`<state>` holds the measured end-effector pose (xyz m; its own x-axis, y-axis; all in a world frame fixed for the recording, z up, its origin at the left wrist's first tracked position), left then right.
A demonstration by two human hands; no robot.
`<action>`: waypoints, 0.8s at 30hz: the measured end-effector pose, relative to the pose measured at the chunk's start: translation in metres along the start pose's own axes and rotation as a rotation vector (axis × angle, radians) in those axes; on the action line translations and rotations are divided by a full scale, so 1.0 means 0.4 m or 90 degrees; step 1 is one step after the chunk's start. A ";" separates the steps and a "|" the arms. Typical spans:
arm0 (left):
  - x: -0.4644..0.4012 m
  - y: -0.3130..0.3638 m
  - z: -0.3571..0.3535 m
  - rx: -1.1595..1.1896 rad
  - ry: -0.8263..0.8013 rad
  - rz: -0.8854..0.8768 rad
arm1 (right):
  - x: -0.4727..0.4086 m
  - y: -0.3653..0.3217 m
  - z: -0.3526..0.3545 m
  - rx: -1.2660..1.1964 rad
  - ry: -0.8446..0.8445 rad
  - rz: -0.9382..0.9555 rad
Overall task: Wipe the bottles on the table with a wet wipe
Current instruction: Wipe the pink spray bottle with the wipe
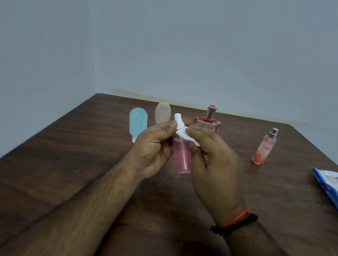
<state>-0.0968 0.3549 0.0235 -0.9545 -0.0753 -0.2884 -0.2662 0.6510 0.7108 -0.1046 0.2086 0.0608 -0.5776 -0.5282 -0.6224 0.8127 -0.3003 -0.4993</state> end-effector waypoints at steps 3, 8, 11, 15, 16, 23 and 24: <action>0.003 0.007 0.009 0.006 0.011 -0.005 | 0.033 0.004 -0.012 0.010 -0.022 0.005; 0.001 0.018 0.017 -0.037 0.016 -0.019 | 0.100 0.040 -0.006 -0.081 -0.035 -0.034; 0.001 0.016 0.014 -0.052 -0.007 -0.017 | 0.098 0.062 0.015 -0.136 0.010 -0.088; 0.002 0.013 -0.001 -0.064 -0.030 -0.010 | 0.043 0.058 0.031 -0.138 0.108 -0.103; 0.002 0.011 -0.004 -0.060 -0.032 -0.007 | 0.030 0.045 0.026 -0.123 0.109 -0.084; -0.002 0.018 0.001 -0.070 -0.056 -0.063 | 0.061 0.033 -0.025 -0.071 0.043 -0.060; -0.002 0.022 0.003 -0.076 -0.056 -0.068 | 0.075 0.037 -0.025 -0.077 0.033 -0.062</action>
<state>-0.0982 0.3615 0.0292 -0.9061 -0.0694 -0.4172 -0.3841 0.5483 0.7428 -0.1108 0.1963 0.0288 -0.6587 -0.4590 -0.5961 0.7395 -0.2490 -0.6254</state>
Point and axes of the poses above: each hand's wrist, its own x-axis away from the middle knuckle, its own z-axis out of the back of the hand, y = z × x, the point moved 4 cm from there along -x, towards the middle knuckle, and after that the axes turned 12 degrees about -y, right-handed, at the moved point
